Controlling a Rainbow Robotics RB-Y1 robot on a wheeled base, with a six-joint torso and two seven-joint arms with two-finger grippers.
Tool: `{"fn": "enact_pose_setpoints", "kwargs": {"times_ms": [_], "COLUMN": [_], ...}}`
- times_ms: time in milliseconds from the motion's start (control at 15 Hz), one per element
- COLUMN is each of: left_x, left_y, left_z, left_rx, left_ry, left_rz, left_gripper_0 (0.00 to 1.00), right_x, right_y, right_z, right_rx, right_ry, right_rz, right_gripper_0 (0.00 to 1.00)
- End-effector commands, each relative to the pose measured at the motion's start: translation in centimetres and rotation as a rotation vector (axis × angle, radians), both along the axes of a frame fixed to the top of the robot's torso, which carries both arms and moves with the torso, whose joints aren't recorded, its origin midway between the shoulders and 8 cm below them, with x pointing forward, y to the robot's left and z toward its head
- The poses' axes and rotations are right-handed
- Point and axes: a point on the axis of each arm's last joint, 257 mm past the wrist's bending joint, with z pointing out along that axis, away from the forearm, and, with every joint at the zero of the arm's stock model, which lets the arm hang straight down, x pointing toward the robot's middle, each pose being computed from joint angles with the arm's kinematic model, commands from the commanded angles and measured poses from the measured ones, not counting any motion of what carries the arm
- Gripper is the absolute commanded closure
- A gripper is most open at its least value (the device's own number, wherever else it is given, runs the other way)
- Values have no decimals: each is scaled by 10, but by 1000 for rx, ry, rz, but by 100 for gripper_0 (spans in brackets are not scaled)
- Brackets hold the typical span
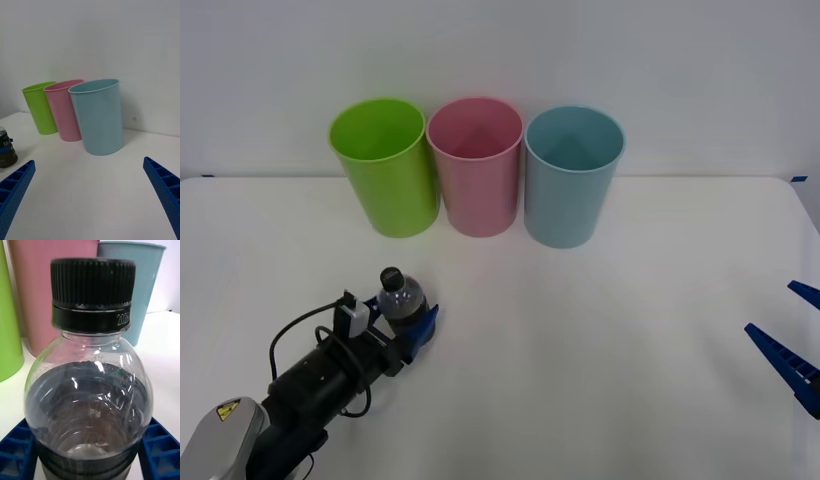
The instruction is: Grasp the object on the table and drop it into the matching bin: aluminum can to the light blue bin, PET bottle to the pink bin.
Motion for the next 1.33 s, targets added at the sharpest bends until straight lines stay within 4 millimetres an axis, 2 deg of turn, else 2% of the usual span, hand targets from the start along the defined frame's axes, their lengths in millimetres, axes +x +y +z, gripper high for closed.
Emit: {"fn": "enact_pose_setpoints", "kwargs": {"times_ms": [67,267,667,800,1133,1333], "left_x": [0,-1,-18,-27,-50,-47], "left_y": [3,8,30,31,33,33], "left_z": [1,4,39,61,136,182], "left_rx": [0,-8,-57,-96,-209,-266], "left_ry": [-2,-5,-54,-81,-118,-144], "left_rz": [4,0,-17,-13,18,43], "left_gripper_0": [100,100,100,100,100,100], "right_x": [0,0,0,0,0,0], "right_y": [0,0,0,0,0,0], "right_z": [0,0,0,0,0,0], "right_rx": [0,0,0,0,0,0], "right_ry": [0,0,0,0,0,0], "right_rz": [0,0,0,0,0,0], "right_gripper_0": [0,0,0,0,0,0]}}
